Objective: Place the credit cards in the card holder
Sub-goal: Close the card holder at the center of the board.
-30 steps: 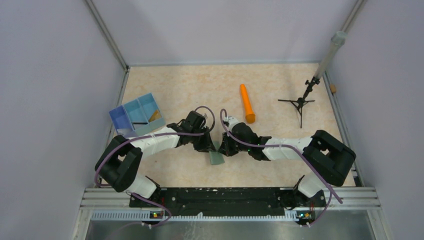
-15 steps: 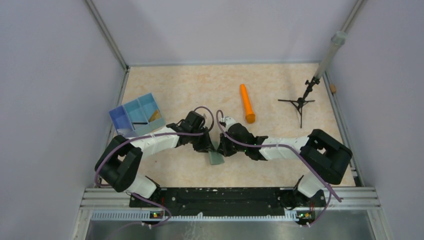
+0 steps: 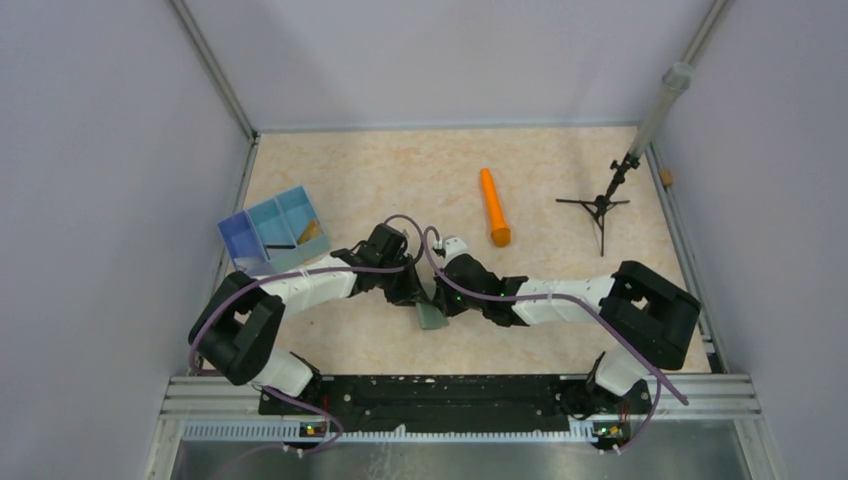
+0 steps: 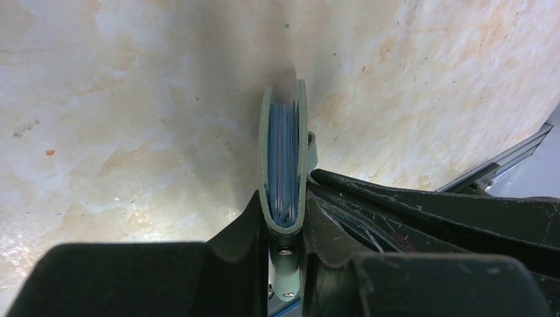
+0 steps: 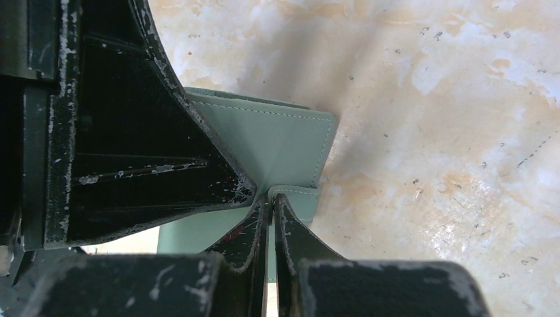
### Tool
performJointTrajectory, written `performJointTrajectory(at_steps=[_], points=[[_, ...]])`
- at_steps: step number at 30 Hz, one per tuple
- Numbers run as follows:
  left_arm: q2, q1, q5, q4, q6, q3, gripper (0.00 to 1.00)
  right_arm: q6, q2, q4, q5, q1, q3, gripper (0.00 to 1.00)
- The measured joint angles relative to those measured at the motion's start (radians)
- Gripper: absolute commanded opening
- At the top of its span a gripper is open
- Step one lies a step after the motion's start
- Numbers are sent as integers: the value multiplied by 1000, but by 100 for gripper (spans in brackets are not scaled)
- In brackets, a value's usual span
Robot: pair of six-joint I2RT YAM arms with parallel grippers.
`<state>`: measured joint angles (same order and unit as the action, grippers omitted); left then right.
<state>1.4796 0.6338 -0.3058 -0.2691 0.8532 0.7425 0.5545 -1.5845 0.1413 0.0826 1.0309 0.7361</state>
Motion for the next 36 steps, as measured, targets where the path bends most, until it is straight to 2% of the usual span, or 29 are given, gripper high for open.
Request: performJointTrajectory(at_steps=[10, 36], points=[[-36, -18, -15, 101, 80, -84, 0, -2, -11, 10, 90, 49, 5, 0], [-72, -60, -71, 275, 187, -210, 0, -197, -30, 39, 53, 69, 18, 0]])
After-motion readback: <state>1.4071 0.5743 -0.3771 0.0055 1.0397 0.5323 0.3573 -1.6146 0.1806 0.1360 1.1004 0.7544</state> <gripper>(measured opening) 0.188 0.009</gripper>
